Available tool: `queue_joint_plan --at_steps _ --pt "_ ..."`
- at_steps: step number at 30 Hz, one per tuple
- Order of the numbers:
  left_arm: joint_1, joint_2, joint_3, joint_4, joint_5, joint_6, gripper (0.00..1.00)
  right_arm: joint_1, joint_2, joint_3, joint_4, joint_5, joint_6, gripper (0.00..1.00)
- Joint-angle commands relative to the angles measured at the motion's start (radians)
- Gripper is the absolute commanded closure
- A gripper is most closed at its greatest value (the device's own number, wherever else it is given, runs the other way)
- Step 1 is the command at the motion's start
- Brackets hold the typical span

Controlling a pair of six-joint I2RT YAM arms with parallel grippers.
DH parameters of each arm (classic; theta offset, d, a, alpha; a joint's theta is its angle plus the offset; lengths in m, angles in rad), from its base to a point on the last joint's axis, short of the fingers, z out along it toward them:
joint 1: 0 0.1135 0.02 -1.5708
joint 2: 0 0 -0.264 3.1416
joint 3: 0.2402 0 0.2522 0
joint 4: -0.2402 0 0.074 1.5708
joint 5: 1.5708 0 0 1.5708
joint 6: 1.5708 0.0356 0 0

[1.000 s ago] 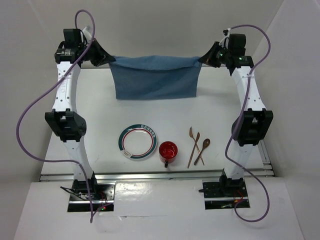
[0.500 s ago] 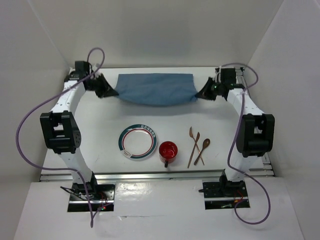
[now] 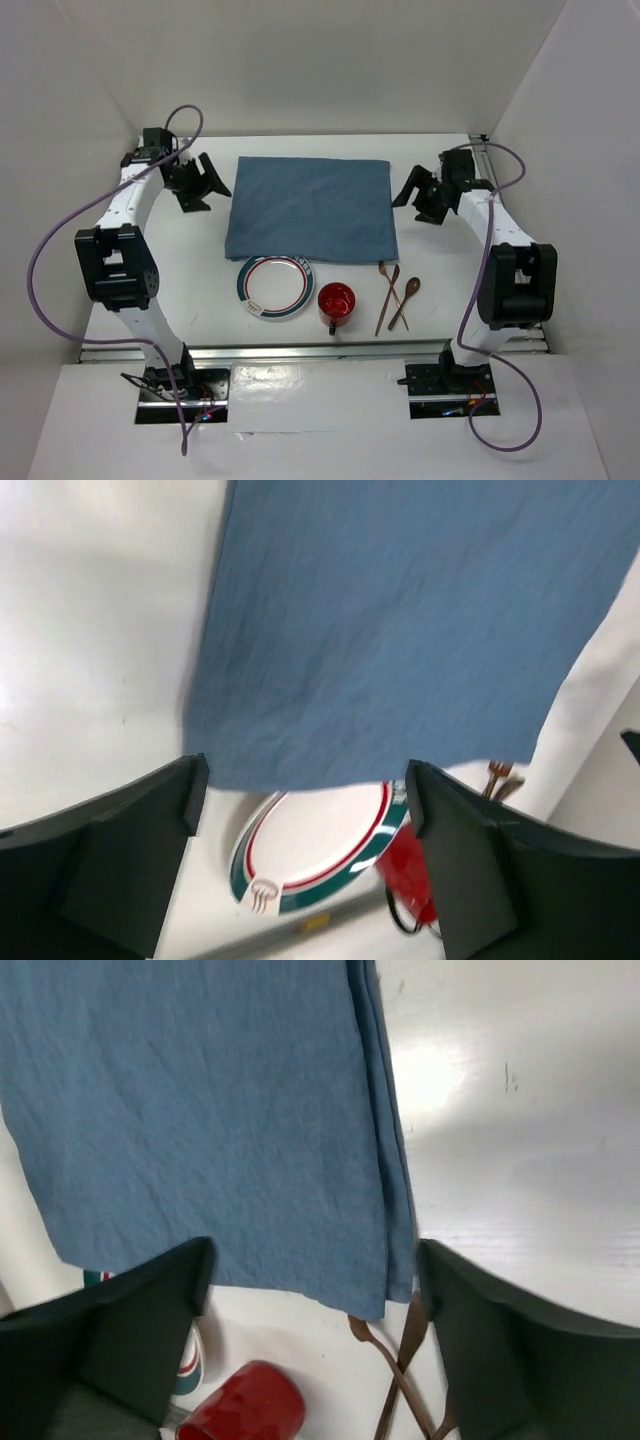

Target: Set the dinner table for one person

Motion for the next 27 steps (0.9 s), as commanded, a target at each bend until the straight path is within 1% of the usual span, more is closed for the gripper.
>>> queue_joint_plan --at_steps 1,2,3,4,5,6,7,8,10,12,15,18,20,25,27 --pt "-0.045 0.002 0.130 -0.023 -0.077 0.048 0.16 0.010 -0.022 0.094 0.002 0.053 0.001 0.14" --pt "-0.077 0.034 0.161 -0.023 -0.077 0.048 0.31 0.011 0.001 0.120 0.002 0.053 0.001 0.26" --pt "-0.091 0.068 0.227 -0.023 -0.077 0.048 0.53 0.026 0.066 0.184 0.002 0.039 0.001 0.51" --pt "-0.102 0.105 0.265 -0.032 -0.088 0.048 0.77 0.038 0.104 0.217 -0.013 0.019 -0.017 0.63" --pt "-0.111 0.181 0.301 -0.051 -0.088 0.035 1.00 0.038 0.142 0.249 -0.013 0.000 -0.026 0.75" --pt "-0.125 0.211 0.330 -0.051 -0.102 0.025 1.00 0.038 0.221 0.315 -0.031 -0.001 -0.027 0.86" --pt "-0.125 0.232 0.348 -0.051 -0.102 0.025 1.00 0.038 0.257 0.341 -0.056 -0.001 -0.027 0.99" --pt "-0.134 0.263 0.349 -0.002 -0.093 0.010 1.00 0.038 0.315 0.363 -0.056 -0.001 -0.027 1.00" --pt "-0.134 0.292 0.349 0.026 -0.093 -0.005 1.00 0.038 0.363 0.401 -0.056 -0.001 -0.027 1.00" --pt "-0.134 0.352 0.349 0.026 -0.093 -0.019 1.00 0.038 0.420 0.413 -0.046 -0.028 -0.027 1.00" --pt "-0.134 0.395 0.362 0.017 -0.093 -0.028 1.00 0.038 0.455 0.413 -0.018 -0.071 -0.017 1.00" --pt "-0.154 0.386 0.277 0.061 -0.105 -0.041 1.00 0.038 0.475 0.387 0.014 -0.080 -0.008 1.00" --pt "-0.163 0.386 0.247 0.072 -0.125 -0.041 1.00 0.038 0.484 0.366 0.014 -0.080 -0.008 1.00" --pt "-0.163 0.395 0.175 0.063 -0.160 -0.041 1.00 0.038 0.535 0.366 0.014 -0.028 -0.008 1.00" --pt "-0.163 0.383 0.129 0.085 -0.169 -0.050 1.00 0.038 0.552 0.392 0.004 -0.011 -0.008 1.00"
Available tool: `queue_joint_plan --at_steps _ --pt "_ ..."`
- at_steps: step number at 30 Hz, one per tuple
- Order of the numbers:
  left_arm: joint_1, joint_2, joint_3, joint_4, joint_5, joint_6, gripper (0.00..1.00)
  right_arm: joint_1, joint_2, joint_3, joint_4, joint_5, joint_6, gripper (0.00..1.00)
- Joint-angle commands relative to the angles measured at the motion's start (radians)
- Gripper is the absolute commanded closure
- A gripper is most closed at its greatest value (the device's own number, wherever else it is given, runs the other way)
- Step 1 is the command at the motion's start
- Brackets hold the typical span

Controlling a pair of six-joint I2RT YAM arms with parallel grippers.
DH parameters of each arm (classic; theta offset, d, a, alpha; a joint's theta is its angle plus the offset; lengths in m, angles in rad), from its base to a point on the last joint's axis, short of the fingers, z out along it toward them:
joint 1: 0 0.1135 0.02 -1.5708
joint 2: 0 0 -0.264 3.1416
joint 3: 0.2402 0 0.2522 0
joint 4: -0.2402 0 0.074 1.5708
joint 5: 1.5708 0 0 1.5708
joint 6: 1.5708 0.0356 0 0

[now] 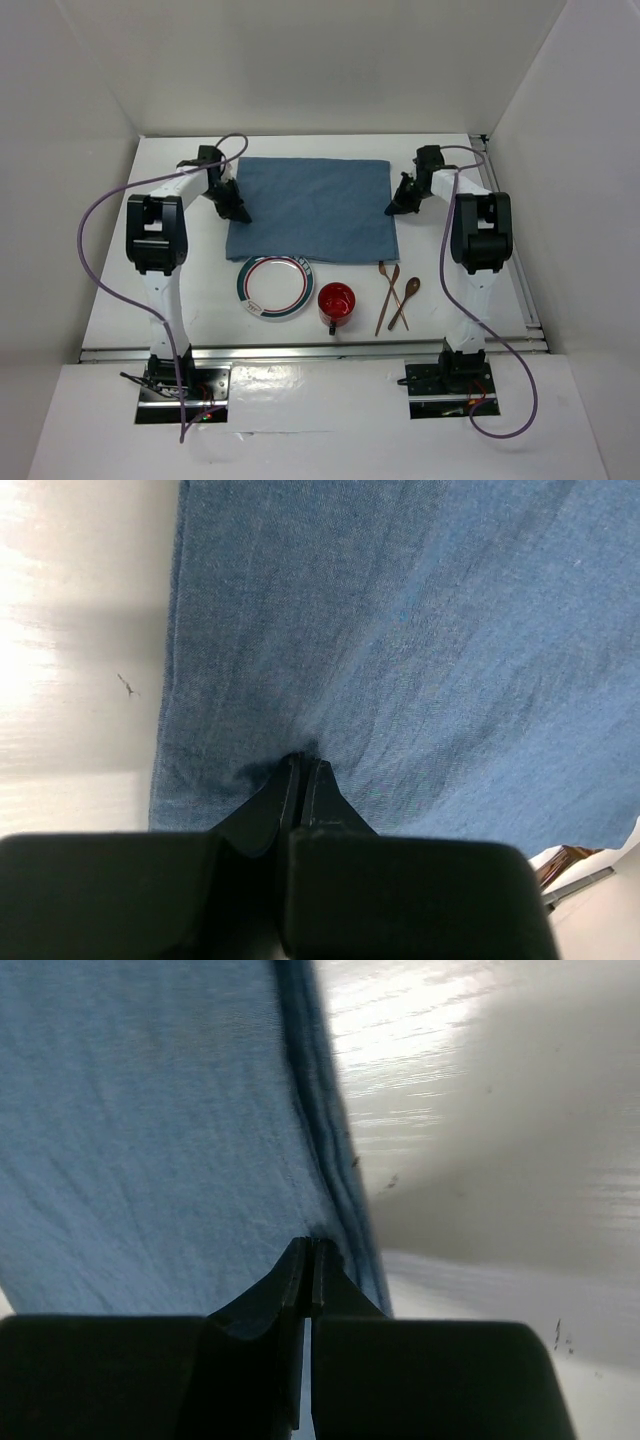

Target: Set the dinner table for one person

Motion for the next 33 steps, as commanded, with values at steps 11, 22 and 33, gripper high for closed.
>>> queue_joint_plan --at_steps 11,22,33 --pt "-0.005 -0.146 -0.103 -0.024 -0.112 -0.010 0.97 0.015 -0.006 0.031 -0.008 0.029 0.006 1.00" --pt "-0.014 -0.535 -0.365 -0.081 -0.196 0.010 0.14 0.045 -0.475 -0.177 0.063 0.107 0.032 0.52" --pt "-0.070 -0.922 -0.999 0.230 -0.006 -0.222 0.00 0.056 -0.659 -0.412 0.012 0.072 0.003 0.16"
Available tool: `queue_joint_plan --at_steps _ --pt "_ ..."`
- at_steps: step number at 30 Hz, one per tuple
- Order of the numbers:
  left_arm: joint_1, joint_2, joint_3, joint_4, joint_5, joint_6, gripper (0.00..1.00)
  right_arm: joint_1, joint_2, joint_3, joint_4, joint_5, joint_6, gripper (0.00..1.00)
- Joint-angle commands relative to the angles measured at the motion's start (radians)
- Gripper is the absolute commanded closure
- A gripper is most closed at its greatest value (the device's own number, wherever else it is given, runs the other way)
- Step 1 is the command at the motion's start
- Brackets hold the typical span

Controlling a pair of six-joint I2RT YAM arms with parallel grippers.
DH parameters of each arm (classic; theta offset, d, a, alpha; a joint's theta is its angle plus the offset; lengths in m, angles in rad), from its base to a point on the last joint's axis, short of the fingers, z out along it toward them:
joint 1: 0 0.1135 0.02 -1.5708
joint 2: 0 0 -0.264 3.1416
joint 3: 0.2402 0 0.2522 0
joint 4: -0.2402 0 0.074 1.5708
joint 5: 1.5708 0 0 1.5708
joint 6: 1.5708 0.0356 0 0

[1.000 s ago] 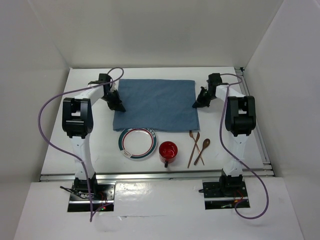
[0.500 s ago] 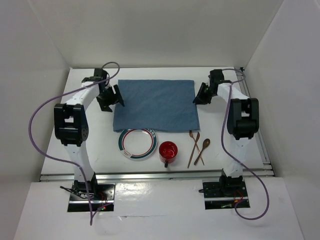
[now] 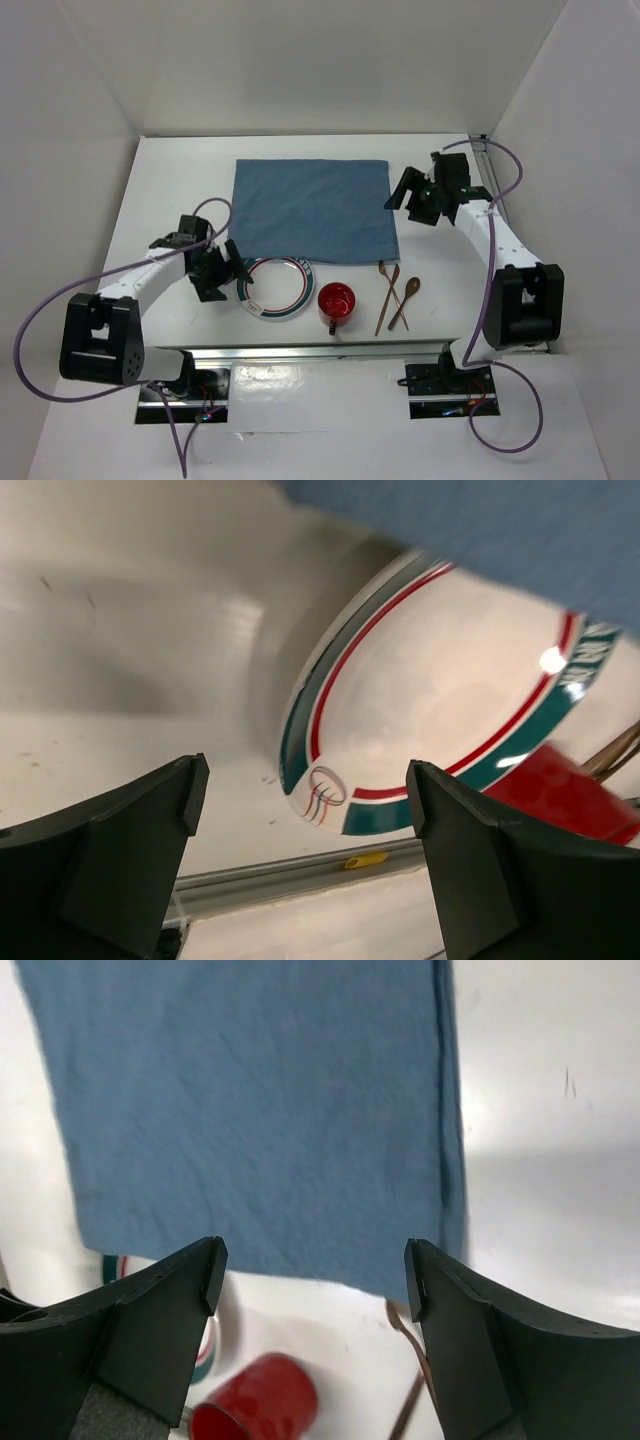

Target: Set the dinner table for one person

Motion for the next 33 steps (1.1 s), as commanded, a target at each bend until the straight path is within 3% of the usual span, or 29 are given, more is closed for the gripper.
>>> queue_joint_plan --at_steps 1,10,13,14,15,18,19,25,33 --pt "-0.036 -0.034 -0.064 0.138 0.027 -0.088 0.00 0.008 -0.023 -0.034 -0.033 -0.004 -0.026 0.16" --pt "-0.037 -0.028 -0.271 0.460 0.114 -0.162 0.22 0.008 -0.052 -0.034 -0.051 0.005 -0.037 0.13" --pt "-0.037 -0.019 -0.271 0.460 0.105 -0.162 0.36 0.008 -0.063 -0.034 -0.051 0.005 -0.037 0.13" --pt "-0.037 -0.019 -0.271 0.446 0.090 -0.162 0.44 0.008 -0.063 -0.044 -0.051 0.005 -0.037 0.13" --pt "-0.037 -0.037 -0.271 0.434 0.076 -0.162 0.62 0.008 -0.063 -0.044 -0.051 0.005 -0.037 0.13" --pt "-0.037 -0.107 -0.241 0.336 0.056 -0.142 0.95 0.008 -0.063 -0.044 -0.061 0.005 -0.037 0.13" --pt "-0.037 -0.123 -0.224 0.295 0.044 -0.129 1.00 0.008 -0.063 -0.044 -0.061 0.005 -0.037 0.13" --pt "-0.037 -0.282 -0.084 -0.010 0.007 -0.059 1.00 0.008 -0.086 -0.035 -0.079 0.014 -0.037 0.13" --pt "-0.037 -0.436 0.118 -0.252 0.031 0.022 1.00 0.008 -0.085 -0.035 -0.079 0.005 -0.046 0.13"
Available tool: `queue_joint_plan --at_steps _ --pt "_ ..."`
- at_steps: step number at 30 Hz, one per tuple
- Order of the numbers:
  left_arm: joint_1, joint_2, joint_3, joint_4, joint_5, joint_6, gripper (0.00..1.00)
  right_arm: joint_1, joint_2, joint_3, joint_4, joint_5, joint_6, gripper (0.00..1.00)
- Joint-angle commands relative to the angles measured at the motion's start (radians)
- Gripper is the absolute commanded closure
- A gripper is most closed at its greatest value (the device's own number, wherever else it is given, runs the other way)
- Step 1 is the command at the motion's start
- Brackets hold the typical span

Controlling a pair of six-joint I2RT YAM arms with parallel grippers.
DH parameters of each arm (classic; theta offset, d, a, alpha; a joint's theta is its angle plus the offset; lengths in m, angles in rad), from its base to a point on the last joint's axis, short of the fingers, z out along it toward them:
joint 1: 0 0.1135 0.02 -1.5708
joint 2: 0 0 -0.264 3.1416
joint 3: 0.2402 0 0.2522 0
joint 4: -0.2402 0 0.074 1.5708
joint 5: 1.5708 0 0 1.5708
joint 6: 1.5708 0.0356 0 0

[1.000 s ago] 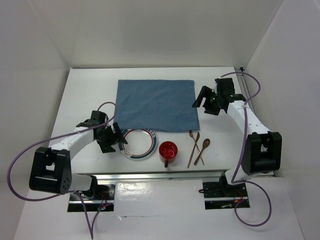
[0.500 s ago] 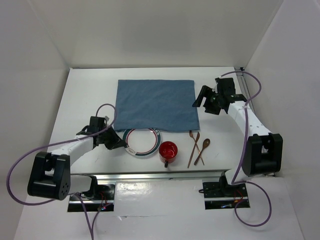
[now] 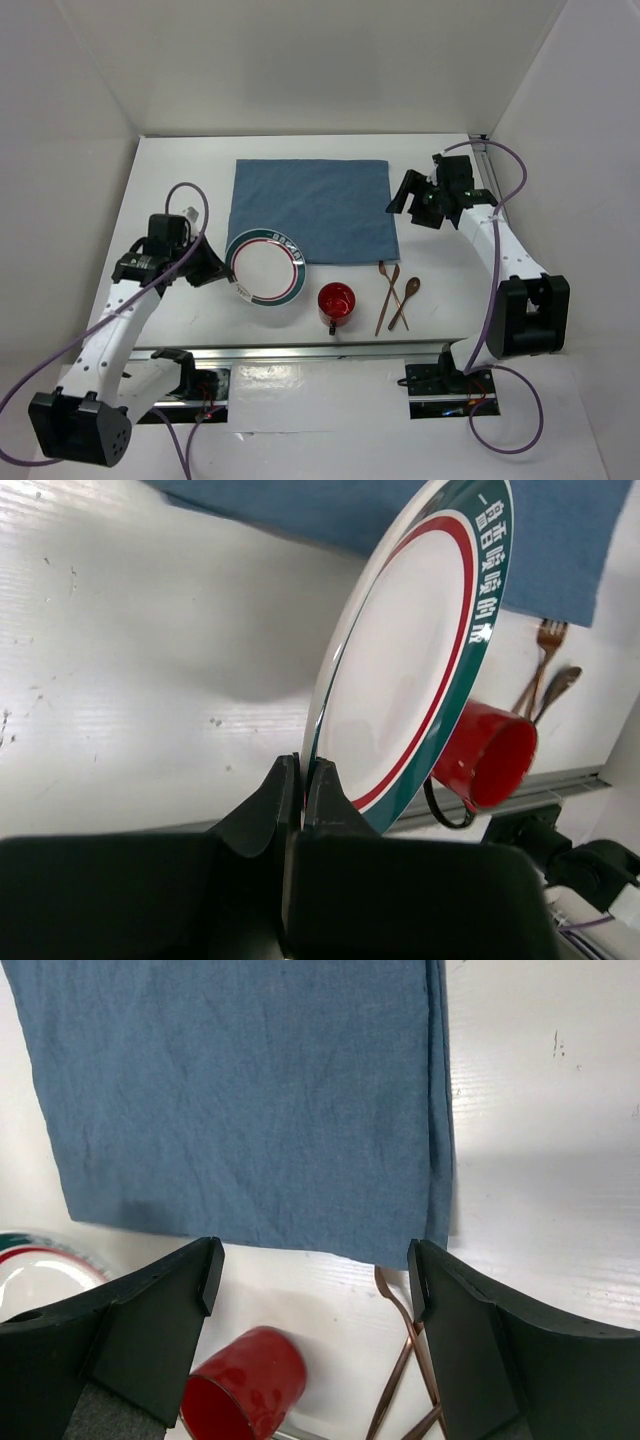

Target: Set the dinner table for one person

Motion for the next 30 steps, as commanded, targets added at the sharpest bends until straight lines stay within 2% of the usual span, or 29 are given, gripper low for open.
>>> queue_joint_plan --at_steps 1,3,5,7,10,13,14,15,21,30 --pt "0.001 -0.054 0.128 -0.133 0.046 0.057 1.00 0.008 -0.032 0.021 -0.022 0.001 -0.014 0.13" --pt "0.001 -0.054 0.181 -0.188 0.046 0.057 1.00 0.008 -0.032 0.030 -0.031 0.001 -0.023 0.13" --pt "0.001 -0.031 0.247 -0.173 0.055 0.025 1.00 0.008 -0.041 0.030 -0.031 0.001 -0.023 0.13" --pt "0.001 -0.008 0.269 -0.039 0.074 -0.013 1.00 0.008 -0.051 0.030 -0.040 0.001 -0.023 0.13" --pt "-0.008 0.111 0.315 0.162 0.135 -0.085 1.00 0.008 -0.062 0.019 -0.060 0.001 -0.032 0.13" --pt "-0.048 0.283 0.372 0.278 0.121 -0.110 1.00 0.008 -0.073 0.010 -0.085 -0.008 -0.042 0.13" --pt "-0.057 0.333 0.433 0.305 0.098 -0.110 1.00 0.008 -0.085 -0.001 -0.085 -0.019 -0.042 0.13" --pt "-0.066 0.434 0.465 0.316 0.098 -0.110 1.00 0.008 -0.085 -0.001 -0.095 -0.019 -0.051 0.13" --pt "-0.100 0.722 0.652 0.413 0.080 -0.099 1.00 0.037 -0.105 -0.001 -0.146 -0.010 -0.060 0.13" --pt "-0.080 0.990 0.688 0.594 0.234 -0.069 1.00 0.059 -0.148 -0.010 -0.220 0.030 -0.051 0.13"
